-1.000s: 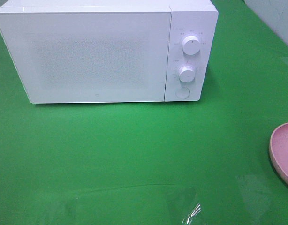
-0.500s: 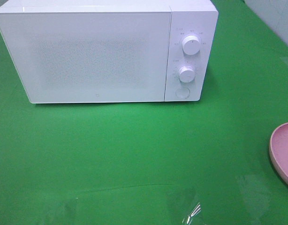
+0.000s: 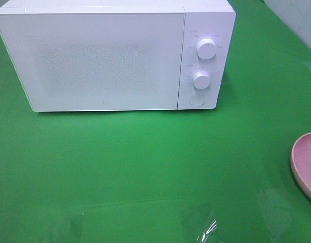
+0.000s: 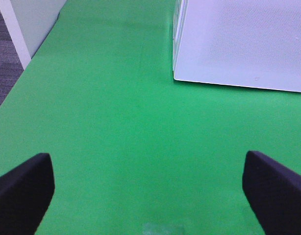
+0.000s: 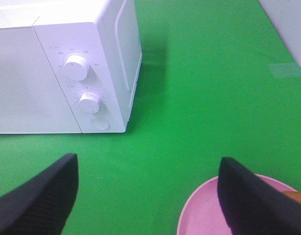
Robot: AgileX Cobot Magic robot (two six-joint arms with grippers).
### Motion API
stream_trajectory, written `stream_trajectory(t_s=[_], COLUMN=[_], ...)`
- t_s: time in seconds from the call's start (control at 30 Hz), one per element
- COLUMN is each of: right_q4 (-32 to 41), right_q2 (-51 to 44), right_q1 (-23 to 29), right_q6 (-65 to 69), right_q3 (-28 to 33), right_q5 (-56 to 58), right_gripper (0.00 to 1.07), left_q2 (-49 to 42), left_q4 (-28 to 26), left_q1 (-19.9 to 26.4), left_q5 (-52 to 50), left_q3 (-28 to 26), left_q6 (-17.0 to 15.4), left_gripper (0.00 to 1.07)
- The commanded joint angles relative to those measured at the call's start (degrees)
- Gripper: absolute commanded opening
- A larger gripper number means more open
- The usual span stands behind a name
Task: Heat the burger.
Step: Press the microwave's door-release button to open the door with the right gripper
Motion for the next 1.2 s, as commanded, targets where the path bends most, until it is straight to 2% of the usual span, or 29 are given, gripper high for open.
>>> stream_trajectory(t_s=[0.03, 0.63, 0.8, 0.9, 1.2], right_q4=[0.1, 0.1, 0.1, 0.1, 0.6], right_q2=[2.2, 19.1, 24.5, 28.3, 36.8], right_q1=[-0.4, -0.4, -0.4, -0.4, -0.4], right_q6=[0.1, 0.1, 0.1, -0.2, -2.9], right_q3=[-0.3, -0.3, 0.9, 4.1, 8.9], right_q5=[-2.9, -20.9, -30.8, -41.2, -58.5], right_gripper=[0.76, 0.76, 0.76, 0.76, 0.76], left_q2=[-1.2, -1.2, -1.2, -1.2, -1.2], left_q4=[-0.1, -0.1, -0.1, -0.1, -0.1], left_q1=[0.1, 0.1, 0.1, 0.1, 0.1], left_q5=[0.0, 0.0, 0.0, 0.0, 0.0], left_q3=[0.1, 0.1, 0.1, 0.1, 0.1], left_q6=[0.0, 0.0, 0.0, 0.0, 0.0], left_gripper=[0.96, 0.96, 0.96, 0.96, 0.96])
